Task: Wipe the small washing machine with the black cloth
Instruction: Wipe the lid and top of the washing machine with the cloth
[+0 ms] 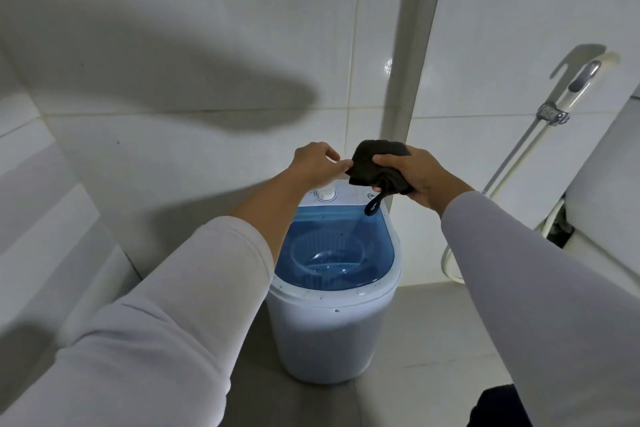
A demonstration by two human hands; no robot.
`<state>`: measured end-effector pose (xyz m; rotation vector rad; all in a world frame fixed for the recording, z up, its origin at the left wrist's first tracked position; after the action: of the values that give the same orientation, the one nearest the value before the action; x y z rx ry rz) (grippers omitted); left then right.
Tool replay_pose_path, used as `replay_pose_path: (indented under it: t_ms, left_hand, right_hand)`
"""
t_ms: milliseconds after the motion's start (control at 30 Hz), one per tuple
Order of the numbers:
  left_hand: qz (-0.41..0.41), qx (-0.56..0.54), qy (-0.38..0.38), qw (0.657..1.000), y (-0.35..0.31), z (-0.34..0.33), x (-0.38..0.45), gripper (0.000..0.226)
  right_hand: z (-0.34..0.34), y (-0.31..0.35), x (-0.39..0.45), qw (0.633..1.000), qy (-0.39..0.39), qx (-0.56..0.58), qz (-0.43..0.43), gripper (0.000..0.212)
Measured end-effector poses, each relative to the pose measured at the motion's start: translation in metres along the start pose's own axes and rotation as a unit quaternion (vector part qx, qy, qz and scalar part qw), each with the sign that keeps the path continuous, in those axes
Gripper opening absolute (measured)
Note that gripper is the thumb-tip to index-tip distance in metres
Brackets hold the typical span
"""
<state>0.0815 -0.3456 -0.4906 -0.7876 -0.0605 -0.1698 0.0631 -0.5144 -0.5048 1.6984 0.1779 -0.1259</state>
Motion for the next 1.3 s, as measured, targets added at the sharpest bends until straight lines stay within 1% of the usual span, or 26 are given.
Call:
replay_pose_path:
  t_ms: [100,200,267,333,400,433,500,567,700,767,867,967,1000,1167,1233,1300]
  left_hand:
    - [0.000,0.037,0.008,0.999,0.011,-0.002,-0.010,0.044]
    - [0.023,0.107,0.050,0.993,0.032,-0.014,-0.011,0.055]
    - [0.038,0.148,0.074,0.985,0.042,-0.022,-0.012,0.061]
    - [0.036,0.194,0.088,0.976,0.049,-0.028,-0.010,0.057]
    - [0.035,0.227,0.088,0.969,0.054,-0.032,-0.005,0.053]
    - [0.038,0.233,0.092,0.967,0.058,-0.037,-0.001,0.056]
    - [0.038,0.239,0.100,0.965,0.068,-0.047,0.008,0.071]
    - [0.030,0.254,0.103,0.961,0.076,-0.054,0.015,0.083]
    - [0.029,0.282,0.120,0.951,0.090,-0.062,0.029,0.092]
    - [0.034,0.287,0.130,0.948,0.095,-0.066,0.034,0.095]
    - [0.041,0.298,0.142,0.943,0.102,-0.071,0.039,0.100]
    - [0.043,0.314,0.149,0.937,0.106,-0.074,0.039,0.100]
    - [0.047,0.319,0.150,0.935,0.108,-0.075,0.039,0.100]
    - [0.060,0.346,0.156,0.923,0.111,-0.075,0.038,0.102]
    - [0.054,0.347,0.157,0.923,0.111,-0.077,0.039,0.104]
    - [0.045,0.350,0.156,0.923,0.110,-0.078,0.040,0.105]
  right_hand:
    - [0.017,-0.005,0.000,0.998,-0.054,-0.027,0.014,0.035]
    - [0.035,-0.009,0.007,0.984,-0.118,-0.130,0.022,0.034]
    - [0.042,-0.008,0.012,0.967,-0.154,-0.203,0.028,0.034]
    - [0.048,-0.005,0.019,0.942,-0.187,-0.275,0.037,0.038]
    - [0.046,-0.001,0.028,0.912,-0.203,-0.352,0.054,0.032]
    - [0.044,0.000,0.034,0.897,-0.203,-0.387,0.061,0.028]
    - [0.039,-0.004,0.047,0.870,-0.199,-0.447,0.066,0.024]
    - [0.036,-0.012,0.062,0.847,-0.195,-0.490,0.074,0.030]
    - [0.028,-0.024,0.088,0.805,-0.187,-0.558,0.079,0.031]
    - [0.024,-0.028,0.103,0.791,-0.178,-0.580,0.081,0.031]
    - [0.020,-0.037,0.121,0.784,-0.148,-0.598,0.074,0.030]
    - [0.010,-0.056,0.136,0.769,-0.066,-0.635,0.028,0.039]
    - [0.008,-0.058,0.138,0.766,-0.053,-0.640,0.019,0.041]
    - [0.007,-0.056,0.141,0.792,-0.046,-0.608,0.040,0.036]
    - [0.003,-0.057,0.136,0.790,-0.039,-0.610,0.055,0.037]
    - [0.000,-0.058,0.131,0.779,-0.036,-0.621,0.076,0.042]
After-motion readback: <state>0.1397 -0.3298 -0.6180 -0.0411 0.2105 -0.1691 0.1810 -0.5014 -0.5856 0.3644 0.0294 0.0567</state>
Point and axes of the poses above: each hand's wrist, its own x-axis towards the middle knuckle, its own z-axis out of the back of the hand, y = z × x, the point moved 9 cm from there along x, towards the middle knuckle, and after that the axes turned 5 degrees about -z, right-handed, at the moved point
